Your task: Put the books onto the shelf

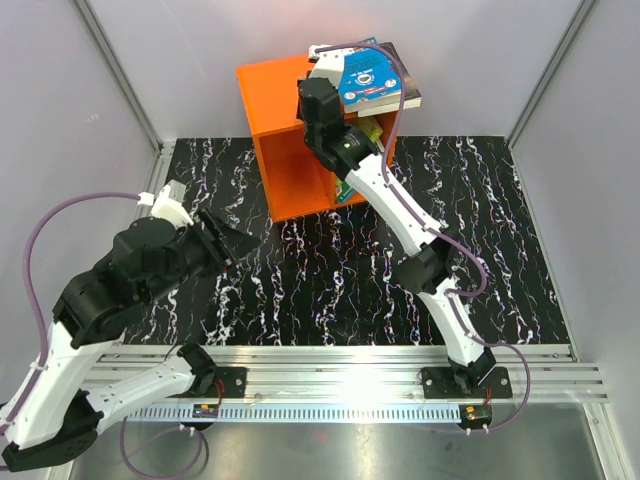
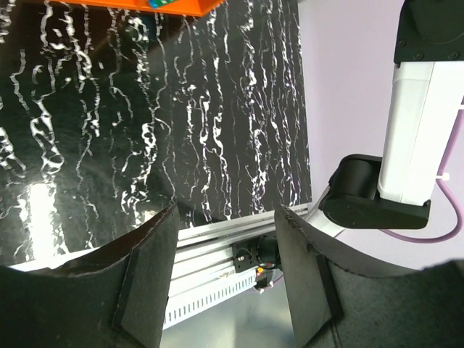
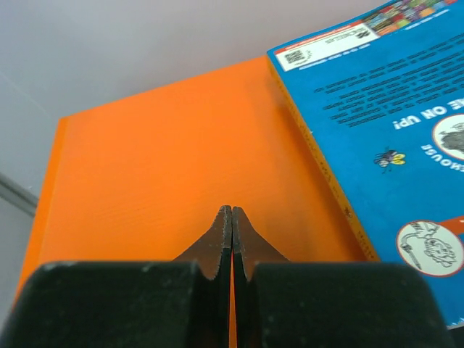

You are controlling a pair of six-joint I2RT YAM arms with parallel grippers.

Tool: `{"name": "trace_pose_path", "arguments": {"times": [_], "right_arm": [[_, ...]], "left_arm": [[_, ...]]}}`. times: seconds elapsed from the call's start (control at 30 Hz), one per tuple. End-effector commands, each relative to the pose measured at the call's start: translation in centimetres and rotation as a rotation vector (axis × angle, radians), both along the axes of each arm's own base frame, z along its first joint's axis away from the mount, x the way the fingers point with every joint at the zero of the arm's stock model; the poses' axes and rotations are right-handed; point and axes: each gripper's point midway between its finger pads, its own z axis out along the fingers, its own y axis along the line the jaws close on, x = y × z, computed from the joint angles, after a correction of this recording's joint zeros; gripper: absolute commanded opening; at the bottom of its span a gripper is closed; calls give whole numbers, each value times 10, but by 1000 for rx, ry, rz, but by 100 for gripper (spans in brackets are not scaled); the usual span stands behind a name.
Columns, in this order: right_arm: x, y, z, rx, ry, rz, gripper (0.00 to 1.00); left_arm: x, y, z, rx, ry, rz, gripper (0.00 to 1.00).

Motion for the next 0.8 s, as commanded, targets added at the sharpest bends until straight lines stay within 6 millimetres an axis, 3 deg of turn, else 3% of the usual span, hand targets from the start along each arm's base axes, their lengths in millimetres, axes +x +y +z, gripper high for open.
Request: {"name": "trace_pose_path", "arguments": {"times": [0.0,0.13,0.5,0.77], "right_arm": [[2,-22,29,-11,-99,-135,0],[12,-28,16,-40,-83,-159,0],[36,-75,0,-60,-37,-252,0],[38,-78,-1,-61,-31,-234,0]], "left_arm": [[2,16,2,10,-11,74,58],[1,19,-1,23,-4,79,58],[5,14,-2,47,1,66,60],[9,7,-3,55,-1,48,60]]}}
